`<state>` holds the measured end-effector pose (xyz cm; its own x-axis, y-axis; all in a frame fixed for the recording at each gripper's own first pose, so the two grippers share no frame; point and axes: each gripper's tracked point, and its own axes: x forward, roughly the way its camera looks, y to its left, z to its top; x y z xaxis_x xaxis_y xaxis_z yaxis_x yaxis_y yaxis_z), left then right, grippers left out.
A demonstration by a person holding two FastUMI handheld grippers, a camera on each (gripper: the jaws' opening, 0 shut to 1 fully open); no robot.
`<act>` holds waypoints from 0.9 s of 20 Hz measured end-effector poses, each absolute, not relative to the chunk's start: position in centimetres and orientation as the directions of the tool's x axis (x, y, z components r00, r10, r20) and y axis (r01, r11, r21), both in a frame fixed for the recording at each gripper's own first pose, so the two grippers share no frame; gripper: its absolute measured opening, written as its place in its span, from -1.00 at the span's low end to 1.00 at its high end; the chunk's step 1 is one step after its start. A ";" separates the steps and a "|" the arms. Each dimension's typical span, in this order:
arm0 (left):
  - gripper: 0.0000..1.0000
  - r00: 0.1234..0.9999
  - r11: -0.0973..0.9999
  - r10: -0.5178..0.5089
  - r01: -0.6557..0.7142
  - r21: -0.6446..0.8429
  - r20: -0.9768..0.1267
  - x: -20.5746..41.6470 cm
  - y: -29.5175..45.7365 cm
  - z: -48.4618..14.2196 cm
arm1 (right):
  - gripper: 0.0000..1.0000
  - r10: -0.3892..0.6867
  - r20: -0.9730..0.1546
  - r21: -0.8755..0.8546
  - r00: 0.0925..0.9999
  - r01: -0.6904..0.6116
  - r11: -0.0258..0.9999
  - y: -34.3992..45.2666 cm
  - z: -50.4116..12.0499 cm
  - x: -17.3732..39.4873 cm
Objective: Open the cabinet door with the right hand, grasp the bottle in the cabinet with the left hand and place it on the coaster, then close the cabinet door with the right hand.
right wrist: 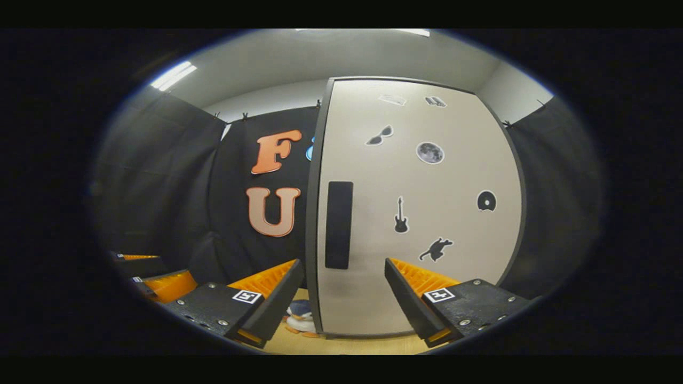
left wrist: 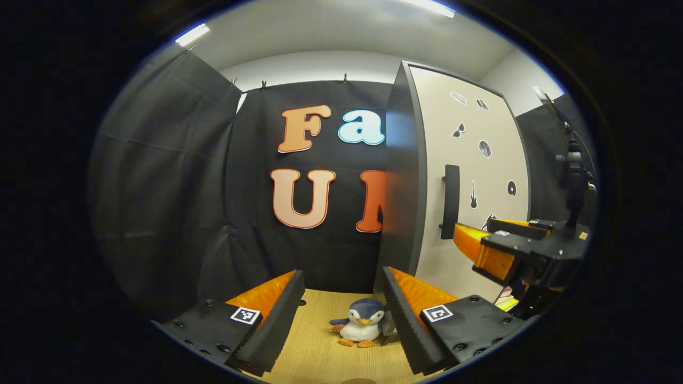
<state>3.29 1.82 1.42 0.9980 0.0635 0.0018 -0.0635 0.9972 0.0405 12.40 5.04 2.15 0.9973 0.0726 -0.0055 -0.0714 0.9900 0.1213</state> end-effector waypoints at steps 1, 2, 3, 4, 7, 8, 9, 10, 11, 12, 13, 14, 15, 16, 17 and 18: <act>0.89 0.998 0.997 0.069 -0.069 0.035 -0.001 3.4 2.2 1.2 | 0.89 0.076 0.002 0.121 0.997 -0.076 0.990 5.2 2.5 13.2; 0.90 0.997 0.997 0.074 -0.074 0.033 -0.005 3.4 2.5 1.2 | 0.89 0.070 0.004 0.117 0.998 -0.070 0.991 5.3 2.8 14.2; 0.90 0.997 0.996 0.080 -0.079 0.034 -0.009 3.6 2.8 1.0 | 0.93 0.063 0.005 0.114 0.998 -0.063 0.991 5.4 3.1 15.1; 0.90 0.996 0.996 0.084 -0.084 0.037 -0.013 3.7 3.0 0.9 | 0.89 0.058 0.004 0.115 0.998 -0.058 0.992 5.5 3.2 16.0; 0.89 0.996 0.995 0.092 -0.092 0.044 -0.016 3.9 3.6 0.6 | 0.70 0.039 -0.013 0.113 0.999 -0.037 0.993 6.1 3.2 18.1; 0.87 0.996 0.995 0.092 -0.091 0.043 -0.020 4.0 3.7 0.5 | 0.77 0.031 -0.023 0.108 0.999 -0.028 0.994 6.1 2.9 18.7; 0.90 0.996 0.995 0.091 -0.090 0.040 -0.024 4.1 3.7 0.3 | 0.70 0.019 -0.025 0.101 1.000 -0.016 0.995 6.1 2.8 19.0; 0.89 0.996 0.995 0.089 -0.088 0.034 -0.029 4.2 3.8 0.1 | 0.67 0.000 -0.034 0.089 0.999 0.003 0.996 5.9 2.6 19.4; 0.89 0.996 0.996 0.089 -0.088 0.029 -0.031 4.1 3.8 -0.1 | 0.60 -0.016 -0.020 0.078 1.000 0.018 0.997 5.7 2.8 19.5; 0.89 0.995 0.996 0.089 -0.088 0.023 -0.033 4.1 3.9 -0.2 | 0.52 -0.024 -0.008 0.069 1.000 0.025 0.997 5.8 3.0 19.5; 0.89 0.995 0.996 0.089 -0.089 0.018 -0.034 4.1 4.1 -0.3 | 0.34 -0.033 -0.002 0.060 0.999 0.033 0.998 5.7 3.2 19.5; 0.89 0.995 0.996 0.090 -0.089 0.015 -0.035 4.0 4.2 -0.3 | 0.24 -0.045 -0.001 0.056 0.999 0.045 0.997 5.6 3.2 19.5; 0.89 0.995 0.996 0.091 -0.091 0.013 -0.036 3.9 4.4 -0.4 | -0.04 -0.053 -0.001 0.062 0.999 0.053 0.997 5.5 3.2 19.3; 0.89 0.995 0.995 0.095 -0.095 0.013 -0.037 3.9 4.6 -0.5 | -0.19 -0.055 -0.001 0.075 0.998 0.055 0.996 5.5 3.2 19.5; 0.89 0.994 0.995 0.098 -0.098 0.012 -0.040 3.8 4.9 -0.6 | -0.27 -0.054 0.001 0.093 0.999 0.054 0.994 5.5 3.2 19.5; 0.89 0.994 0.995 0.102 -0.101 0.011 -0.044 3.7 5.1 -0.7 | -0.30 -0.050 0.003 0.110 0.999 0.049 0.993 5.4 3.2 19.5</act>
<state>3.66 5.06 -0.74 0.9939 0.1015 -0.0439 -0.1011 0.9948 0.0112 19.48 5.44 3.18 0.9988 -0.0499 0.0028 0.0493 0.9927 0.1104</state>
